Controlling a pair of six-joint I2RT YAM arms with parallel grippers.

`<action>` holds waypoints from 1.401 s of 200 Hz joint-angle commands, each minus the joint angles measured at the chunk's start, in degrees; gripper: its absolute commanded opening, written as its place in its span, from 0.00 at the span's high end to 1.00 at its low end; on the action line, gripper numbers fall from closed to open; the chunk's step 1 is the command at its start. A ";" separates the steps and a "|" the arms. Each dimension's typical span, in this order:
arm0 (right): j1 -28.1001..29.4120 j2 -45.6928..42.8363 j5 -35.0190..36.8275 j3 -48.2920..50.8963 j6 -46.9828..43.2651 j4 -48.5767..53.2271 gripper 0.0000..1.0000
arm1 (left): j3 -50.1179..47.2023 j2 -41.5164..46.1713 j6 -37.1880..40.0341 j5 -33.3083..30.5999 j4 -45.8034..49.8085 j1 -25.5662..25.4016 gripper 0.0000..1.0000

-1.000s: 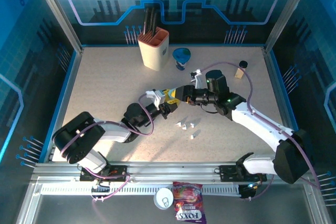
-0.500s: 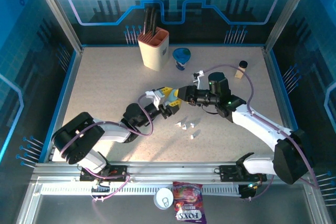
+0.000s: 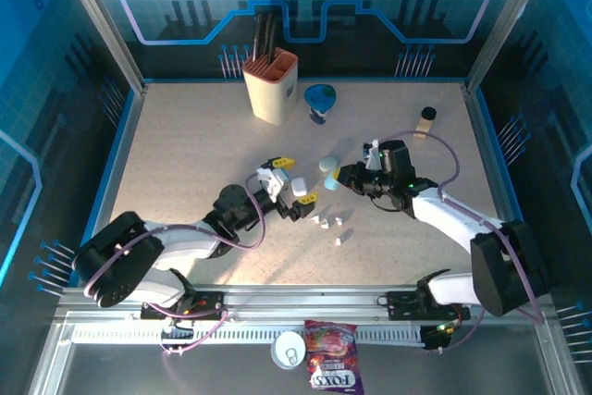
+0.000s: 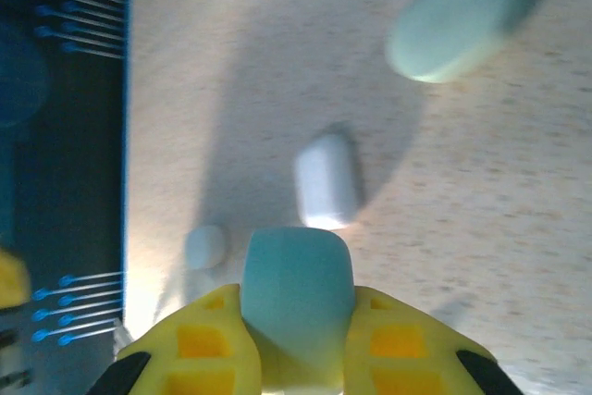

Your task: Insert wireless bluetooth earbuds into charging case

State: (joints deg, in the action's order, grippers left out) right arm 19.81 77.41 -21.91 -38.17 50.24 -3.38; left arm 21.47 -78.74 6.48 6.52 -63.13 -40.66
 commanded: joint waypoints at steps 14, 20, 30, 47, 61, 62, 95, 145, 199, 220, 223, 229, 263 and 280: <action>-2.60 5.25 2.06 2.87 -2.82 -2.03 0.90 | 0.18 4.65 5.12 0.95 11.26 0.36 0.01; -2.94 6.53 1.89 3.13 -2.71 -2.52 0.90 | 0.17 5.15 5.36 0.94 12.13 0.41 0.01; -3.34 8.14 1.70 3.66 -2.53 -3.61 0.89 | 0.25 5.73 5.73 1.14 13.30 0.47 0.01; -3.62 10.33 1.38 4.42 -2.29 -5.54 0.89 | 0.49 6.21 5.65 1.30 14.61 0.65 0.01; -3.57 11.07 1.75 4.77 -2.32 -5.98 0.85 | 0.76 6.48 5.00 1.30 15.42 0.70 0.01; -3.56 11.13 1.77 4.77 -2.33 -5.92 0.85 | 0.80 6.53 4.88 1.25 15.50 0.69 0.01; -3.51 8.34 4.66 4.10 -4.53 -0.95 0.61 | 6.51 8.70 -2.79 -7.90 31.40 0.81 0.01; -2.31 -2.95 14.30 -0.82 -12.72 14.55 0.40 | 20.61 9.55 -18.74 -22.70 69.05 2.83 0.01; 2.11 -7.97 16.68 -6.06 -17.92 20.40 0.37 | 18.46 13.74 -38.25 -23.39 79.38 11.75 0.01; 4.52 -6.78 16.63 -8.39 -18.91 21.01 0.37 | 19.62 12.41 -47.25 -25.46 85.54 14.64 0.01; 4.79 -6.40 16.52 -8.70 -19.05 21.12 0.37 | 20.06 11.92 -48.47 -25.65 86.68 14.80 0.01; 5.32 -5.82 16.38 -9.29 -19.27 21.19 0.37 | 21.10 10.94 -51.48 -26.47 88.99 15.08 0.01; 6.82 -2.36 15.02 -11.91 -20.15 20.21 0.37 | 25.93 5.91 -70.17 -25.12 98.53 15.09 0.01; 6.77 -0.88 14.71 -11.92 -20.65 19.72 0.37 | 25.45 5.53 -80.04 -23.17 99.61 15.01 0.01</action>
State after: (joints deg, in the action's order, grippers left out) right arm 26.15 74.61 -6.48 -48.64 31.48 15.53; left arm 45.23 -72.40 -54.96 -18.52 29.21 -25.71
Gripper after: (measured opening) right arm 0.632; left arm 0.992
